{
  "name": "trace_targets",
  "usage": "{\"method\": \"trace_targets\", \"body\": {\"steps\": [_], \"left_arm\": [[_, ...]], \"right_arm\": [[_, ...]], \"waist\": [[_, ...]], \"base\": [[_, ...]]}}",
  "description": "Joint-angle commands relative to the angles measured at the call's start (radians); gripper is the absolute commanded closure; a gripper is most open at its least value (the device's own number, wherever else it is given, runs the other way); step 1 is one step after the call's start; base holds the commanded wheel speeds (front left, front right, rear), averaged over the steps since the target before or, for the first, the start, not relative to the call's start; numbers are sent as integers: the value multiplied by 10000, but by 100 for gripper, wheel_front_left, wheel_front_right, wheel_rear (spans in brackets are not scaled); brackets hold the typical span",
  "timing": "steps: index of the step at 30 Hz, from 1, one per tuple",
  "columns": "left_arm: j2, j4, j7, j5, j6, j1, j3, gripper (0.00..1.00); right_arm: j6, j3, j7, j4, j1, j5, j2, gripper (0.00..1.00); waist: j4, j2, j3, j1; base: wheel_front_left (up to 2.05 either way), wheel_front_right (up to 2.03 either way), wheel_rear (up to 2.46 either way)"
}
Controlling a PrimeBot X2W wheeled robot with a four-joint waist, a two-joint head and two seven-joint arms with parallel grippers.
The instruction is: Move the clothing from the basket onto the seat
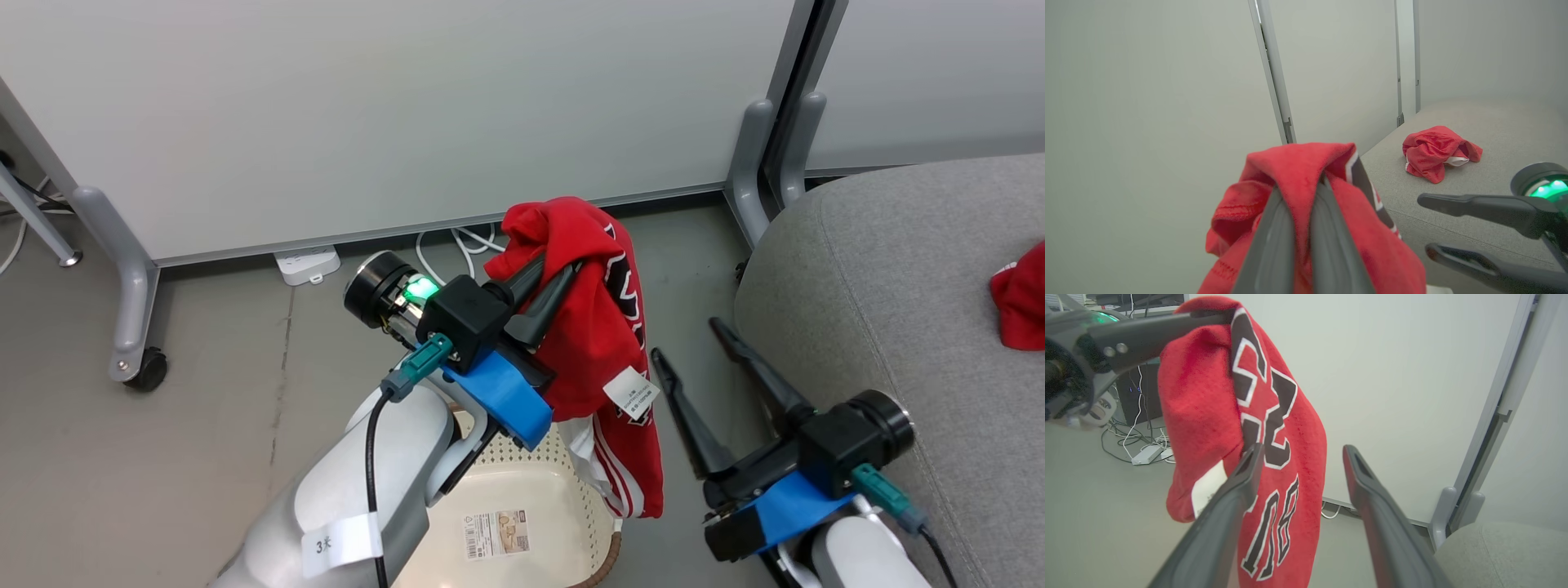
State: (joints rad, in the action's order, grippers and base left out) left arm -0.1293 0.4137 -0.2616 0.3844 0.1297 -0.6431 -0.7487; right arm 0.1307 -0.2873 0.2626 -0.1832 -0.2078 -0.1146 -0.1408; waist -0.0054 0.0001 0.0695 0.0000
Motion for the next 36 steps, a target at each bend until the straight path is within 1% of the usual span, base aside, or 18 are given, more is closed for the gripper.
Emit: {"method": "trace_targets", "body": {"steps": [1, 4, 9, 13, 18, 24, 29, 30, 31, 32, 33, 36], "left_arm": [[-13, -10, -52, -71, -30, -152, 41, 100], [41, 0, -50, -88, -28, -204, -5, 100], [118, -8, -50, -94, -22, -323, -92, 100], [165, -26, -50, -119, -18, -391, -138, 100], [240, -41, -50, -152, -13, -452, -225, 100], [333, -82, -50, -136, -6, -596, -316, 100], [391, -105, -50, -119, -2, -634, -372, 100], [400, -108, -50, -118, -1, -648, -379, 100], [411, -114, -50, -113, 0, -663, -381, 100], [418, -123, -50, -106, 1, -666, -382, 100], [421, -128, -50, -103, 1, -664, -380, 100], [419, -110, -50, -104, 3, -665, -369, 100]], "right_arm": [[1, -365, 32, -9, -160, -161, -144, 0], [1, -902, 34, -95, -395, -276, -260, 0], [1, -1407, 34, -343, -821, -385, -316, 0], [1, -1459, 34, -562, -1141, -292, -252, 0], [1, -1466, 34, -992, -1667, -108, 24, 0], [1, -1613, 32, -1813, -2322, 83, 239, 0], [1, -1497, 32, -2389, -2720, 150, 447, 0], [1, -1480, 32, -2477, -2757, 138, 498, 20], [1, -1469, 32, -2541, -2820, 134, 541, 57], [1, -1471, 32, -2603, -2863, 107, 576, 86], [1, -1470, 34, -2649, -2887, 81, 601, 100], [1, -1502, 34, -2734, -2946, 59, 657, 100]], "waist": [[27, -1, 40, 0], [75, -1, 107, 0], [177, -1, 245, 0], [228, -1, 317, 0], [292, -1, 425, 0], [372, -1, 517, 0], [434, -1, 571, 0], [444, -1, 579, 0], [452, -1, 588, 0], [457, -1, 594, 0], [460, -1, 598, 0], [463, -1, 600, 0]], "base": [[0, 0, 0], [0, 0, 0], [0, 0, 0], [0, 0, 0], [0, 0, 0], [0, 0, 0], [0, 0, 0], [0, 0, 0], [0, 0, 0], [0, 0, 0], [0, 0, 0], [0, 0, 0]]}}
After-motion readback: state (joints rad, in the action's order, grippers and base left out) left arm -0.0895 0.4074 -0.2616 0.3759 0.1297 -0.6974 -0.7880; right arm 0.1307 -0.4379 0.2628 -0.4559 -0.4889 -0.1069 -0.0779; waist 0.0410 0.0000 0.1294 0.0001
